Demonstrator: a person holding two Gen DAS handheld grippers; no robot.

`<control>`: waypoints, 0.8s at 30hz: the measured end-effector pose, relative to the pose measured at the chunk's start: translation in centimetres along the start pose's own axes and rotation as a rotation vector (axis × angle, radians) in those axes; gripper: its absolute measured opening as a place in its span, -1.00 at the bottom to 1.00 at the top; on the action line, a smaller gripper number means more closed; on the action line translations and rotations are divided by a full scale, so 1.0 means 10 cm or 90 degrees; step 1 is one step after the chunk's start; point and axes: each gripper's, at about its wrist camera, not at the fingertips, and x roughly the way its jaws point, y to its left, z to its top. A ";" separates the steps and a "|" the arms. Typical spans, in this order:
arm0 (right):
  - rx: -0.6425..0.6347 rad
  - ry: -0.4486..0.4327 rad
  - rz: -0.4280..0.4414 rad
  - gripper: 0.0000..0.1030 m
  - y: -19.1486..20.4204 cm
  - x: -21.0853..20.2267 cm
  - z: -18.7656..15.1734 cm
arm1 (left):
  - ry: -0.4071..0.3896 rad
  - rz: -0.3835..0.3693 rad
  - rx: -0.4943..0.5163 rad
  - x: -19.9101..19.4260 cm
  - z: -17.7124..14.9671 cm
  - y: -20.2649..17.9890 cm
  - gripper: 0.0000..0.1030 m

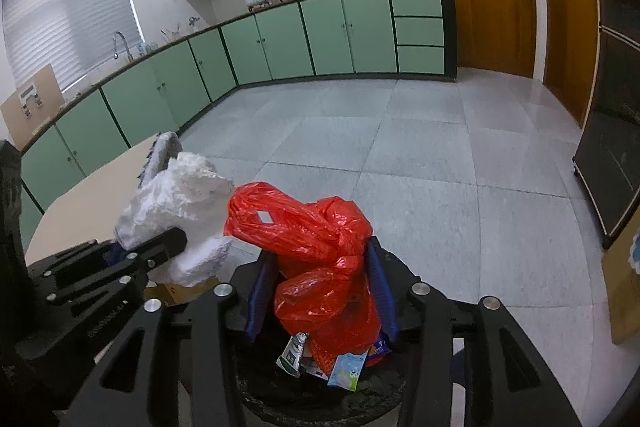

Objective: Collect trash
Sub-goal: 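Open both grippers over the black bin to drop tissue and bag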

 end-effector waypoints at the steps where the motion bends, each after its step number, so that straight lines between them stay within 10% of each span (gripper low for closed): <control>1: -0.001 0.004 0.001 -0.07 0.00 0.02 -0.01 | -0.001 0.001 0.000 -0.01 0.01 0.01 -0.42; 5: -0.001 0.003 -0.005 0.31 0.01 0.04 -0.01 | -0.006 0.004 -0.009 -0.05 0.01 0.07 -0.21; 24: -0.036 -0.043 0.021 0.76 0.39 -0.51 0.09 | -0.080 0.046 -0.023 -0.83 -0.04 0.39 0.45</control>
